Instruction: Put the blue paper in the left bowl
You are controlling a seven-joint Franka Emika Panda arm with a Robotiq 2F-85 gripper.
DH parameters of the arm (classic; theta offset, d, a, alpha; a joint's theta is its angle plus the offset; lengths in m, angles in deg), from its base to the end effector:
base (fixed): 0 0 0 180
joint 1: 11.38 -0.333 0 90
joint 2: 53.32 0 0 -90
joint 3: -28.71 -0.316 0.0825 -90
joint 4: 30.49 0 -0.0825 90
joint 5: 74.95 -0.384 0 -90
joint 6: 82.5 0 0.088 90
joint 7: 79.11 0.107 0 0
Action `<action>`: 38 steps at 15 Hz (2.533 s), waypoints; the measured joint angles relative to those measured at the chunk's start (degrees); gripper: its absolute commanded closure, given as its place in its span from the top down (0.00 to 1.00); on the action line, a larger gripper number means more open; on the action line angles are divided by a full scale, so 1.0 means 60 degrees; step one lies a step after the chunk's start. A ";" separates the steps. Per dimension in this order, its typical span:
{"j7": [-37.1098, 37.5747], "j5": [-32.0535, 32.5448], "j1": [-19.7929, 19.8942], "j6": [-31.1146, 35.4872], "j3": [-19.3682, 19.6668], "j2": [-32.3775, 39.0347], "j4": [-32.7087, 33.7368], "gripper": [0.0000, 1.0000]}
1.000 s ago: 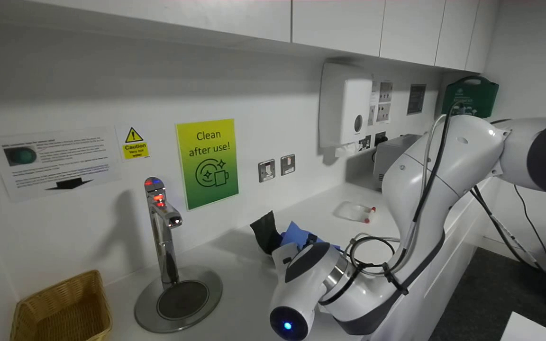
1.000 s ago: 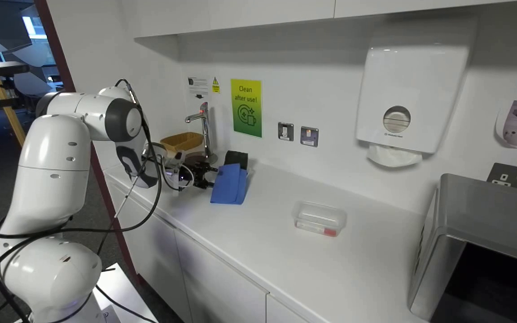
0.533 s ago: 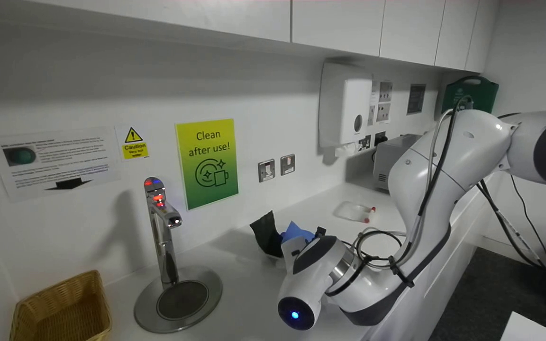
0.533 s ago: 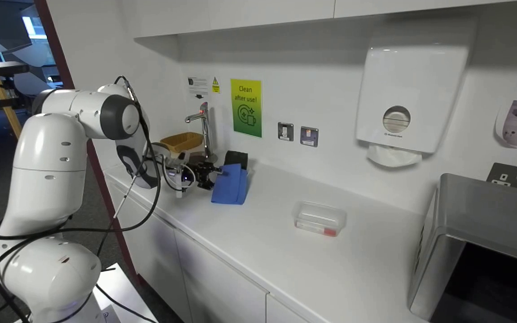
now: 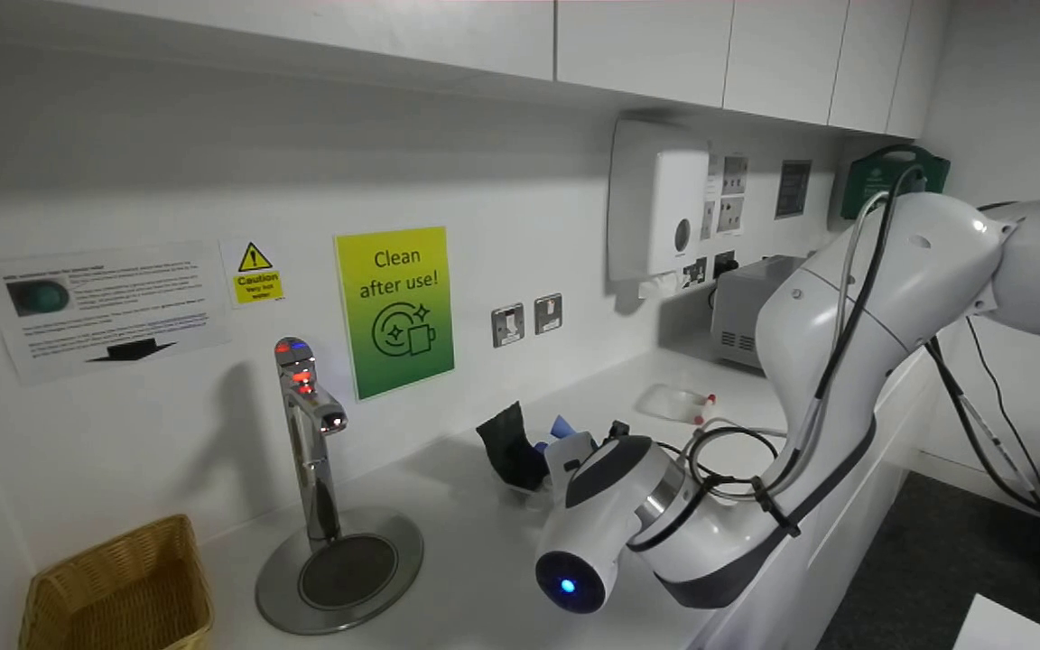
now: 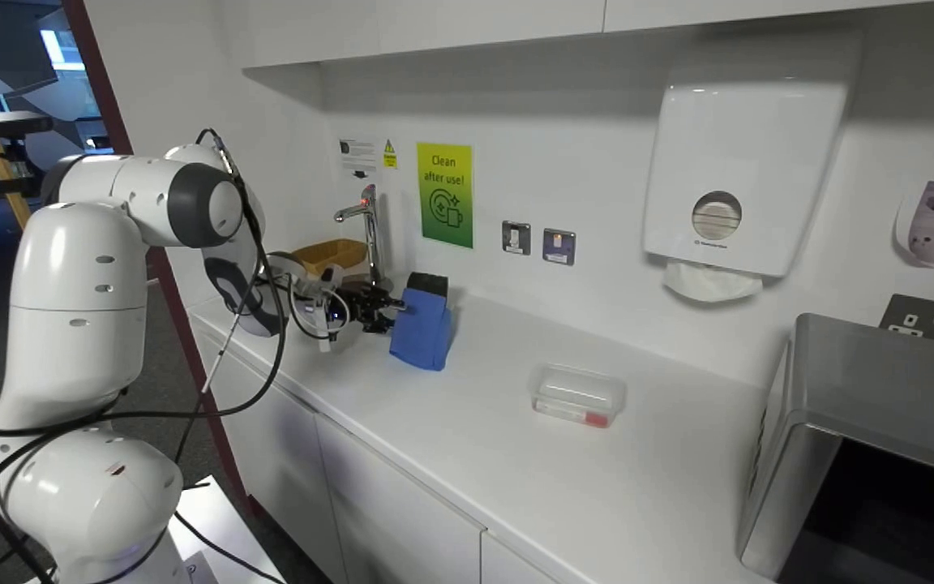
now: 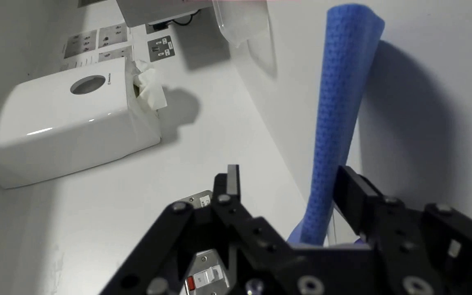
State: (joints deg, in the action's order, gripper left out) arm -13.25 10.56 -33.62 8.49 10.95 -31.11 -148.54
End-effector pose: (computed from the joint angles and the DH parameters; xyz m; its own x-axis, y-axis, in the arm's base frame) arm 0.4962 0.2712 0.2750 0.8066 0.5236 0.2743 -0.1249 -0.3026 0.9449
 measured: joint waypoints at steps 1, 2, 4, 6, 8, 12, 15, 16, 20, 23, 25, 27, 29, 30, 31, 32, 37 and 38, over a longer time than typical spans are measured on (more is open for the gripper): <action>0.0000 0.0000 0.0000 -0.0001 0.0000 -0.0039 -0.0026 0.27; 0.0000 0.0000 0.0000 -0.0001 0.0000 -0.0071 -0.0052 0.20; 0.0003 0.0000 0.0000 -0.0001 0.0000 -0.0107 -0.0091 0.05; 0.0008 0.0000 0.0000 -0.0001 0.0000 -0.0108 -0.0095 0.00; 0.0009 0.0000 -0.0001 0.0000 -0.0002 -0.0108 -0.0097 0.00; 0.0012 0.0000 -0.0002 0.0000 -0.0010 -0.0107 -0.0097 0.01; 0.0004 -0.0009 -0.0002 0.0021 -0.0030 -0.0108 -0.0098 0.01; 0.0002 -0.0009 -0.0002 0.0057 -0.0058 -0.0110 -0.0100 0.01; -0.0113 -0.0009 -0.0036 0.0065 -0.0207 -0.0174 -0.0107 0.01; -0.0378 -0.0009 -0.0042 0.0060 -0.0309 -0.0321 -0.0129 0.01; -0.0472 0.0012 -0.0049 0.0062 -0.0395 -0.0452 -0.0168 0.01; -0.0518 0.0037 -0.0068 0.0082 -0.0505 -0.0662 -0.0278 0.01; -0.0558 0.0040 -0.0072 0.0242 -0.0619 -0.0917 -0.0429 0.01; -0.0579 0.0040 -0.0072 0.0400 -0.0666 -0.1064 -0.0511 0.01; -0.0602 0.0040 -0.0071 0.0644 -0.0706 -0.1209 -0.0597 0.01; -0.0629 0.0040 -0.0069 0.0950 -0.0743 -0.1368 -0.0681 0.01; -0.1103 -0.0441 0.0002 0.2843 -0.0790 -0.2092 -0.0980 0.01; -0.1385 -0.0768 0.0044 0.3276 -0.0776 -0.2206 -0.1017 0.01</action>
State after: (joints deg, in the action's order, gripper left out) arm -21.56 5.95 -33.36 28.14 6.29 -44.34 -154.64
